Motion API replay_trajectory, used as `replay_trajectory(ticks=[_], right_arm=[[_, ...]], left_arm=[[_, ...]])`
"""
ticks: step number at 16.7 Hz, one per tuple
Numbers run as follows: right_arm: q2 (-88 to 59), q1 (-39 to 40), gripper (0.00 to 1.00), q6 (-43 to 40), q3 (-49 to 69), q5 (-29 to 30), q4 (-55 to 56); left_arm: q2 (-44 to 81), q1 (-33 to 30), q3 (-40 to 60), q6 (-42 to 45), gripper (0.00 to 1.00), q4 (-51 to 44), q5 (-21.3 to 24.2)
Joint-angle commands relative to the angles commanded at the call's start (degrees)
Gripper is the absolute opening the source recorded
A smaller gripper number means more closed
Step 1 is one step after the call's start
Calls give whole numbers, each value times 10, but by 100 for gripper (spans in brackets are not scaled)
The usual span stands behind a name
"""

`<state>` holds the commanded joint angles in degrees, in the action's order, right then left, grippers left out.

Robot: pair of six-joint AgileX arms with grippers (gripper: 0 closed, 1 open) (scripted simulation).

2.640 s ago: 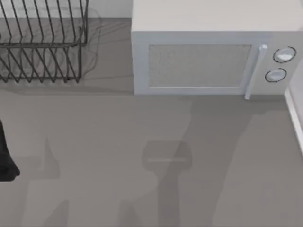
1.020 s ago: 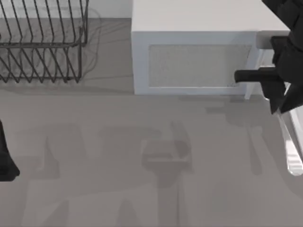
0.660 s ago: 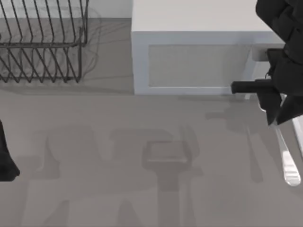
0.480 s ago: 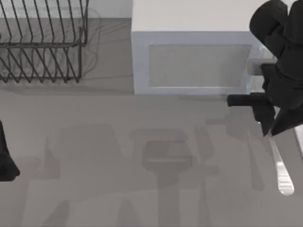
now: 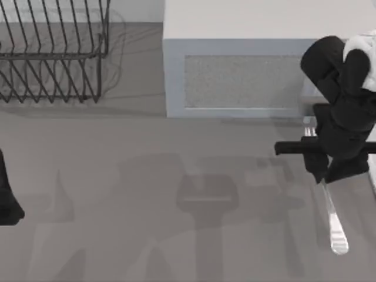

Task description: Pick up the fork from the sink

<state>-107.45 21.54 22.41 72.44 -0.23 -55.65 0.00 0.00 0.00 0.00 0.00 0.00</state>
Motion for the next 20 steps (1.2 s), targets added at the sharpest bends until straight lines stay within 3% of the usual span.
replay_trajectory(ticks=[5,18,20], right_arm=[[1,0,0,-1,-4,3,10],[1,0,98,-1,-4,3,10],[1,0,100,-1,-4,3,10]], left_arm=[[0,0,0,0,100,0,0],[0,0,0,0,100,0,0],[0,0,0,0,100,0,0]])
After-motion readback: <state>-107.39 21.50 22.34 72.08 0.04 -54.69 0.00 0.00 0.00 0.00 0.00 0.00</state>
